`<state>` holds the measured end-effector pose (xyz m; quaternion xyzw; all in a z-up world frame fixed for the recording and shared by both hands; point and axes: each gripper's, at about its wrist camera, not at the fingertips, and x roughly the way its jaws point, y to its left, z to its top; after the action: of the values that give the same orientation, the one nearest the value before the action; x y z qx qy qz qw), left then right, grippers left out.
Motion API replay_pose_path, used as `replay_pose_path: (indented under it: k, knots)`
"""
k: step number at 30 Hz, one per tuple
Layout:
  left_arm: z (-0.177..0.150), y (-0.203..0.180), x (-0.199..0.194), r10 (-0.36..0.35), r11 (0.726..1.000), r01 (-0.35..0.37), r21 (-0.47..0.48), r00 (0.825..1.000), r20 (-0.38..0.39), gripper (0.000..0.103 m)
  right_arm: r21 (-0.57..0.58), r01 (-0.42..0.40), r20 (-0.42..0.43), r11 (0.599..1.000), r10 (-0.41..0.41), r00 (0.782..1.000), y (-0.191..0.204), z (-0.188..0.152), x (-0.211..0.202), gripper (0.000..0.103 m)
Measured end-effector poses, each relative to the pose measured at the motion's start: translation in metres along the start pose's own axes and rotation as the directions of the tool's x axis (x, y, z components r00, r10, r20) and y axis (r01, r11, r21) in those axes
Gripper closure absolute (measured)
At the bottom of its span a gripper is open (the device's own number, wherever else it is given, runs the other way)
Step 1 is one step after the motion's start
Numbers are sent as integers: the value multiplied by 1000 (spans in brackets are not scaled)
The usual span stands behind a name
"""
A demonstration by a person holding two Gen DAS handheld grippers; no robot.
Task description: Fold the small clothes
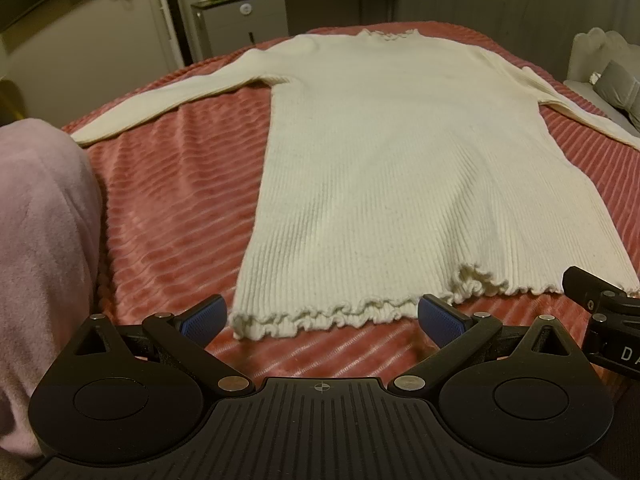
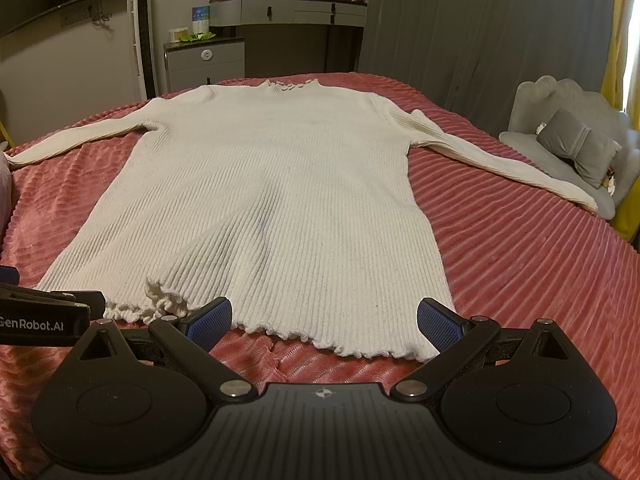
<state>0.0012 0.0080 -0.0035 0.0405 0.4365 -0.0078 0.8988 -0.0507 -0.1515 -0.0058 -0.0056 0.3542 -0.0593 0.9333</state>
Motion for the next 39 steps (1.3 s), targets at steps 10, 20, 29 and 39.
replay_pose_path:
  k: [10,20,29,39]
  knots:
    - [0,-1,1,0,1000,0,-3,1000,-6,0,2,0,0,1000,0,1000,-1,1,-1,4]
    - [1,-1,1,1,1000,-1,-1,1000,-6,0,4,0,-1,1000,0,1000,-2,0,-1,4]
    - [1,0,2,0,1000,0,-4,1000,-16,0,-2,0,-4,1000,0,1000,2,-1,0,4]
    - [2,1,2,1,1000,-1,-14,1000,-21,0,0,-1,-7,1000,1,1000,3,-2,0,4]
